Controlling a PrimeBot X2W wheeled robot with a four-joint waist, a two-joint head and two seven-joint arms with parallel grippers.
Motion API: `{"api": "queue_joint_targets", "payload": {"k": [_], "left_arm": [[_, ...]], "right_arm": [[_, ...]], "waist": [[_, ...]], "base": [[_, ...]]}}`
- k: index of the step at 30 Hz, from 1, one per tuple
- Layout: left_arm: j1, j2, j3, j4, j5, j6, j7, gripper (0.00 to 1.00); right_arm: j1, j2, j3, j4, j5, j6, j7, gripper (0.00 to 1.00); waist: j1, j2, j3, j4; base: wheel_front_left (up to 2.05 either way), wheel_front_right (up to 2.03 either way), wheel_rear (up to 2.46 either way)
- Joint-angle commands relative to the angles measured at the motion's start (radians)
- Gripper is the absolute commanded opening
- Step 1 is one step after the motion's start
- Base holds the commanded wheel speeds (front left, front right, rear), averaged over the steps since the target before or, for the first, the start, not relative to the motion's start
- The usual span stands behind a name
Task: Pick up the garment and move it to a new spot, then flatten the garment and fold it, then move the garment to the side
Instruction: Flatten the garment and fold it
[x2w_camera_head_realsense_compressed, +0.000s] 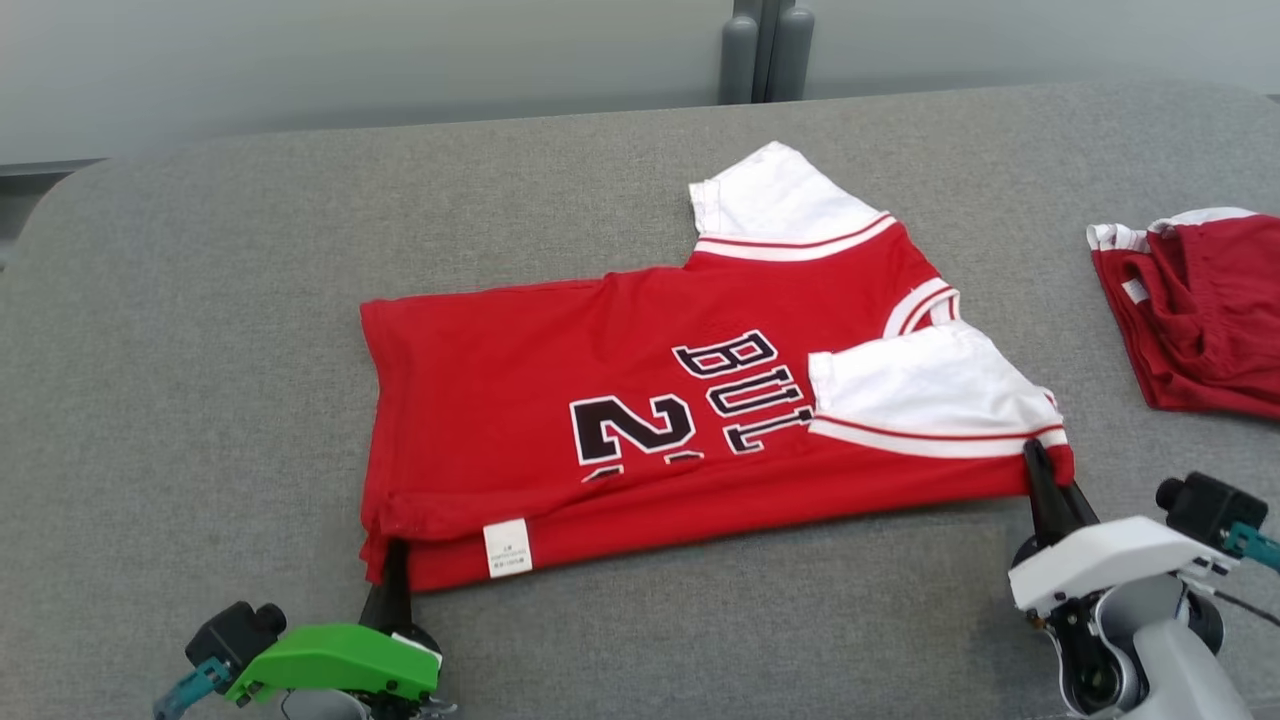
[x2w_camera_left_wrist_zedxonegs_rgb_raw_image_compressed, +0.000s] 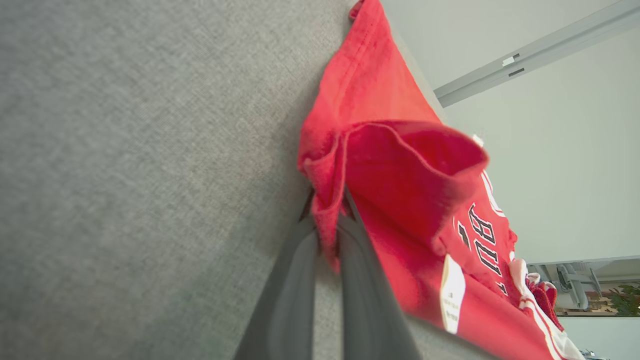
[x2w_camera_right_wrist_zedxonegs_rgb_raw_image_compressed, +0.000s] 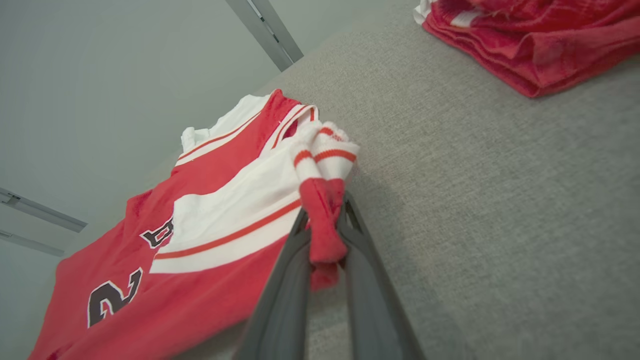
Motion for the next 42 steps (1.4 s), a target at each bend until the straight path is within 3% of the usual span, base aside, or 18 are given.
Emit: {"api": "queue_joint_targets", "payload": {"k": [1,13,14,15,16,17,18,24,31,42], "left_arm": [[0.021,0.006,0.002,-0.003,-0.006,0.016,-0.001,0.00],[0.082,0.021,0.013,-0.023,0.009,0.066,-0.025,0.00],[0.082,0.023,0.014,-0.021,0.017,0.070,-0.032,0.06],[0.082,0.026,0.012,-0.019,0.025,0.075,-0.039,0.32],[0.083,0.028,0.009,-0.019,0.033,0.077,-0.046,0.52],[0.085,0.031,0.007,-0.018,0.040,0.079,-0.049,0.99],[0.086,0.034,0.004,-0.018,0.050,0.082,-0.053,1.00],[0.094,0.050,-0.011,-0.031,0.091,0.105,-0.063,1.00],[0.085,0.108,-0.025,-0.091,0.165,0.167,-0.070,1.00],[-0.118,0.236,-0.130,-0.164,0.336,0.194,0.030,1.00]], "right_arm": [[0.038,0.000,-0.025,-0.026,-0.014,-0.002,0.005,0.00],[0.183,0.044,-0.096,-0.163,-0.063,-0.002,0.070,0.00],[0.186,0.045,-0.097,-0.164,-0.070,-0.002,0.071,0.00],[0.188,0.045,-0.097,-0.164,-0.072,-0.002,0.071,0.09],[0.190,0.045,-0.093,-0.163,-0.067,-0.002,0.071,0.34],[0.195,0.046,-0.087,-0.163,-0.059,-0.002,0.068,0.62],[0.202,0.047,-0.081,-0.164,-0.055,-0.002,0.066,1.00],[0.227,0.049,-0.076,-0.176,-0.053,-0.001,0.061,1.00],[0.243,0.050,-0.107,-0.212,-0.069,-0.001,0.045,1.00],[0.201,0.050,-0.112,-0.331,-0.144,-0.001,0.067,1.00]], "waist": [[0.0000,0.0000,-0.003,0.002],[0.0000,0.0000,-0.026,-0.018],[0.0000,0.0000,-0.029,-0.019],[0.0000,0.0000,-0.032,-0.020],[0.0000,0.0000,-0.034,-0.021],[0.0000,0.0000,-0.037,-0.022],[0.0000,0.0000,-0.040,-0.023],[0.0000,0.0000,-0.051,-0.029],[0.0000,0.0000,-0.061,-0.042],[0.0000,0.0000,-0.033,-0.058]], "base": [[0.00,0.00,0.00],[0.00,0.00,0.00],[0.00,0.00,0.00],[0.00,0.00,0.00],[0.00,0.00,0.00],[0.00,0.00,0.00],[0.00,0.00,0.00],[0.00,0.00,0.00],[0.00,0.00,0.00],[0.00,0.00,0.00]]}}
